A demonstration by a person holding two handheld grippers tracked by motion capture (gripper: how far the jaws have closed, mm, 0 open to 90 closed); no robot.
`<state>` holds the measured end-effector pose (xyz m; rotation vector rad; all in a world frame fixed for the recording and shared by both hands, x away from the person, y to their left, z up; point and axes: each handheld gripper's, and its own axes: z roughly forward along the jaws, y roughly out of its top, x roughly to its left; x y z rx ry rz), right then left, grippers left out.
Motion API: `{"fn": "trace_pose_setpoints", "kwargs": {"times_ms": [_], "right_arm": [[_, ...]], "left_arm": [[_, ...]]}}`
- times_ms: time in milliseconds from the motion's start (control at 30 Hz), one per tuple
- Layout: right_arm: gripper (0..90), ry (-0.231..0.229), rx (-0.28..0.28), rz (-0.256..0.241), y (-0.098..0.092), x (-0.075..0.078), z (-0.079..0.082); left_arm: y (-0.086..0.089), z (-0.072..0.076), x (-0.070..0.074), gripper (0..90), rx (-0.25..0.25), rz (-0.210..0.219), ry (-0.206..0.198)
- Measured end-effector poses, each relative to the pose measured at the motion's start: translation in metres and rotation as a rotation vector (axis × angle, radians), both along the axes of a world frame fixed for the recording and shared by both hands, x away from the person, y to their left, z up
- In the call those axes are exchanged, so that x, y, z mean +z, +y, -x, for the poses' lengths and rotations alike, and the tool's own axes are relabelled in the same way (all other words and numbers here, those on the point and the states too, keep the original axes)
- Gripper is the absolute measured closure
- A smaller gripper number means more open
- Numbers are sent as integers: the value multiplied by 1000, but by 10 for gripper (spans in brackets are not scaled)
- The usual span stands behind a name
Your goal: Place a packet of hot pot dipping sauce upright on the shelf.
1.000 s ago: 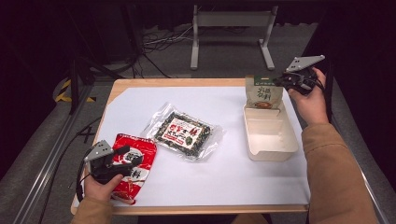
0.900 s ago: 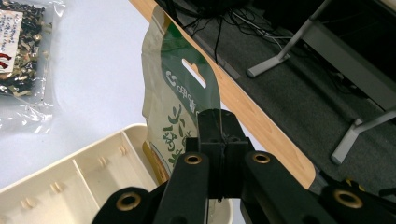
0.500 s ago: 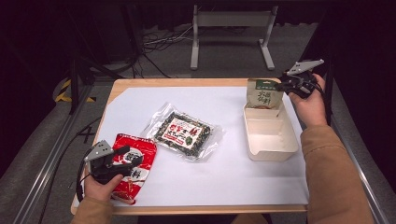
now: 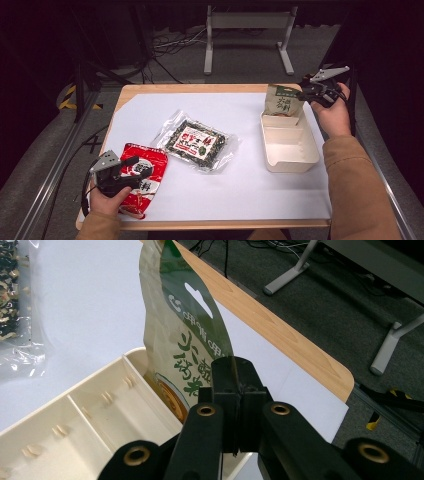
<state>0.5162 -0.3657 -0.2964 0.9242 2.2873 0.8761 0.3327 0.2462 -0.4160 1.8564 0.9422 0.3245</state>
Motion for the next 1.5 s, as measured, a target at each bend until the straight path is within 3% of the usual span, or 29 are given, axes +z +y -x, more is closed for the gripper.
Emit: {"fn": "trace_pose_setpoints", "kwargs": {"times_ms": [167, 233, 400, 533, 700, 900, 967, 1100, 1167, 1400, 1500], "right_arm": [[770, -18, -2, -12, 4, 1, 2], [670, -33, -14, -28, 5, 3, 4], [479, -101, -50, -56, 5, 12, 14], [424, -155, -64, -72, 4, 20, 25], [399, -206, -64, -79, 4, 29, 43], [399, -234, -27, -123, 11, 33, 71], [359, -248, -13, -161, 14, 33, 81], [357, -220, 7, -214, 20, 28, 99], [357, -211, 31, -239, 25, 25, 108], [364, -195, 111, -349, 39, 12, 136], [363, -185, 121, -352, 45, 6, 145]], "left_arm": [[0, -1, 0, 280, 10, 2, 5], [0, -1, 1, 279, 19, -3, 9], [-1, -2, 7, 272, 23, -18, 0], [-3, -2, 13, 270, 24, -19, -6], [-4, -3, 19, 262, 19, -18, 1], [-7, -9, 26, 257, 15, -35, 23], [-6, -11, 29, 256, 16, -30, 30], [-4, -11, 35, 257, 11, -19, 33], [-5, -11, 37, 257, 9, -46, 20], [-7, -9, 39, 254, -17, -64, -4], [-6, -9, 40, 255, -15, -59, -3]]}}
